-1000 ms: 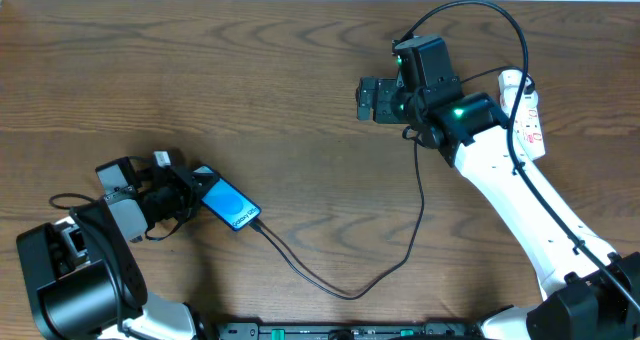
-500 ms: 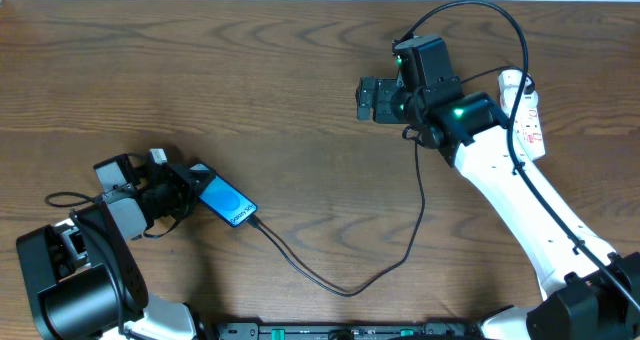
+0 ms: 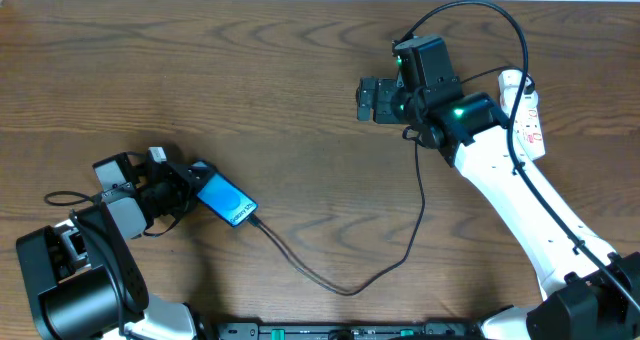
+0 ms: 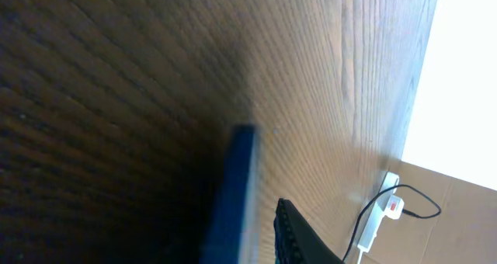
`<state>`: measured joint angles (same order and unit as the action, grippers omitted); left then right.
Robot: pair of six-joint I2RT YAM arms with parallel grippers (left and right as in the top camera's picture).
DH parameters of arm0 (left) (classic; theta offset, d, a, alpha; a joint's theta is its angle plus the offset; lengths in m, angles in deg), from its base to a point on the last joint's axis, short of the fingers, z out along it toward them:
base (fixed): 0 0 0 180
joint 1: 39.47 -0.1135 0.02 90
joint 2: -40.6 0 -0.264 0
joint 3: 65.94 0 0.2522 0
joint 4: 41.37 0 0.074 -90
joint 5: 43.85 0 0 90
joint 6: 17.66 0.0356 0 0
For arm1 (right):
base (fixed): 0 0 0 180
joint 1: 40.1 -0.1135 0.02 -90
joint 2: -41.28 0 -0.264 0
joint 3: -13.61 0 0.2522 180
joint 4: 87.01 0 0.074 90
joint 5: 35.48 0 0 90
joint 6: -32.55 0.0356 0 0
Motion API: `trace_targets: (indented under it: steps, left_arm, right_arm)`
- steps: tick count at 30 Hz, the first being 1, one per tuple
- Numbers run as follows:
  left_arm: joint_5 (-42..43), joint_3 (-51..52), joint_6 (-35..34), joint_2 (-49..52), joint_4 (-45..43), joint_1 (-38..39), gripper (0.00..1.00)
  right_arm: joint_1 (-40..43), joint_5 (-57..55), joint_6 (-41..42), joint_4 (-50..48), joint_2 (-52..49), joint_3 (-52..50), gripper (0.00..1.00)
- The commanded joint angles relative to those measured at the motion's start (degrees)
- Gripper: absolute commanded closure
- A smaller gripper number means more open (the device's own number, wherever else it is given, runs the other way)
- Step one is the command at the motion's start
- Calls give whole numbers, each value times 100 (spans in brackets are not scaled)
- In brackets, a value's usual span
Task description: Plug charger to phone and switch on socket
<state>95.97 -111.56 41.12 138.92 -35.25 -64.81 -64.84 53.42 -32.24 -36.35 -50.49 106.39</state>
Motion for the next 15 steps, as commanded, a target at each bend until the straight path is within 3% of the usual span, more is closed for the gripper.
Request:
trace_targets:
  steps: [1, 15]
  left_arm:
    - [-942, 131, 79, 177, 162, -20, 73]
    - [-940, 131, 55, 177, 431, -20, 62]
  right_arm:
    - [-50, -68, 46, 20, 33, 46, 1]
    - [-50, -68, 46, 20, 33, 46, 1]
